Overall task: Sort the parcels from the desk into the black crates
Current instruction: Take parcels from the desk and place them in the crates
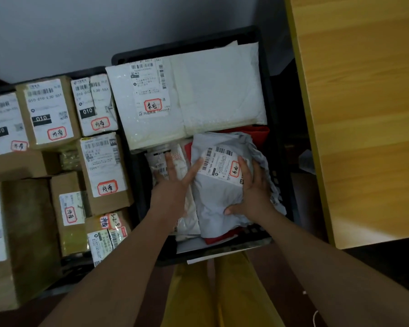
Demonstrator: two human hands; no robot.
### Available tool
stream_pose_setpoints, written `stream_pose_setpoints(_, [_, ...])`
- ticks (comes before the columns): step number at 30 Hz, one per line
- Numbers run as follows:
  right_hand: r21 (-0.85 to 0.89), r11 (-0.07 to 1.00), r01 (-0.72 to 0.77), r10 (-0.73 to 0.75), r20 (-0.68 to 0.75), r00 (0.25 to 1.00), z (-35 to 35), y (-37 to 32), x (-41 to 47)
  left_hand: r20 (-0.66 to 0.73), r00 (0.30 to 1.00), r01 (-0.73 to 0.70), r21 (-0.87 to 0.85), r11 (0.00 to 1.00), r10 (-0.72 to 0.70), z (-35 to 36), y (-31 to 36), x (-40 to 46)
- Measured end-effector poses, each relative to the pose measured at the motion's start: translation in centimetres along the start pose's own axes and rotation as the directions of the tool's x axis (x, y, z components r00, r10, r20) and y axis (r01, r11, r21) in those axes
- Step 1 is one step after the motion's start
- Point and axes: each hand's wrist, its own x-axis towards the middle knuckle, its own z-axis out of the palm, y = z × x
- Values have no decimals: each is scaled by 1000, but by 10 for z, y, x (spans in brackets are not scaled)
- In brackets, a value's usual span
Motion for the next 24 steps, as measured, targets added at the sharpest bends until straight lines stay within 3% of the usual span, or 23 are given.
stream_pose_setpoints(4, [11,999,-43,44,-74,996,-1,-8,-17,23,1000,-19,-63,998,20,1,-3,-10])
stream_pose_setpoints(7, [-54,994,-94,91,-43,995,-6,-20,-22,7,1000,0,-56,998,1,4,-2,-9])
stream_pose_setpoints(11, [-164,986,-38,40,9,999,-6,-35,-19,12,1000,-3,-39,999,4,6,-2,-1])
stream_pose_setpoints(17, [-195,978,-68,81,57,995,-5,-37,-7,36,999,13,-10,1000,-12,6,0,1])
stream_pose_setpoints(21, [-184,981,-65,82,84,993,-18,-48,-16,33,999,2,-199,980,4,-5,-7,-14])
stream_pose_setpoints(24, [-185,983,-14,24,56,998,-32,-62,-24,-114,994,-45,-394,918,0,-20,-13,-27])
